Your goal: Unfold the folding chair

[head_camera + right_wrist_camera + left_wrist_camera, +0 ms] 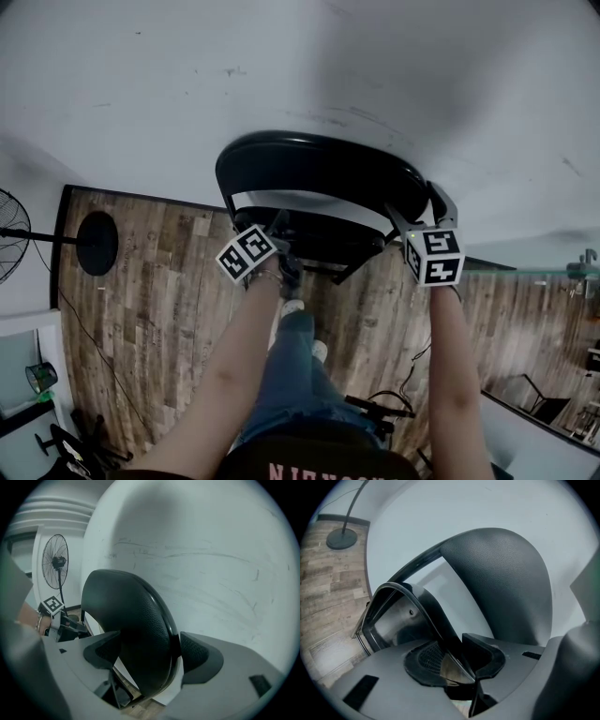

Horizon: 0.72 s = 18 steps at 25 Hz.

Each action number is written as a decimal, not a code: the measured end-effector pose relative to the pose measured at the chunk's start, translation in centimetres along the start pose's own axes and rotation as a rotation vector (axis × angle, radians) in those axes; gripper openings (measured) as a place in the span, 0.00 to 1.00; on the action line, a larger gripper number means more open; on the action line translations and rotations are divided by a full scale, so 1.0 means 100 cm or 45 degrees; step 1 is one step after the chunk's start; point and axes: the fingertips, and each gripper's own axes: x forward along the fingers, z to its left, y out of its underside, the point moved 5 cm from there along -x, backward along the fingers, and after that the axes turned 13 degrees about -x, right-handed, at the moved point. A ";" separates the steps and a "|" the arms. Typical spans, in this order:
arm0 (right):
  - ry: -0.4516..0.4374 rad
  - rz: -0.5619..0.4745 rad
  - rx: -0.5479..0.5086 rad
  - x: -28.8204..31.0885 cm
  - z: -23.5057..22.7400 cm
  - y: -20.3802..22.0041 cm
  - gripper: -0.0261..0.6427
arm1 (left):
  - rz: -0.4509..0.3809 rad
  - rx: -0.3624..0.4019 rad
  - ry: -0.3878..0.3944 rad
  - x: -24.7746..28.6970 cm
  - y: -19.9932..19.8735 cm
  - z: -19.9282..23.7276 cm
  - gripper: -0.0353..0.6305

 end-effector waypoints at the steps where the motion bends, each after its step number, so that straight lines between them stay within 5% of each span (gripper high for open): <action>1: 0.002 0.001 -0.005 -0.001 0.001 0.000 0.61 | -0.002 -0.004 -0.002 -0.001 0.000 0.000 0.22; 18: 0.016 -0.030 -0.062 -0.068 0.043 0.005 0.61 | -0.037 0.015 0.023 -0.058 0.026 0.017 0.24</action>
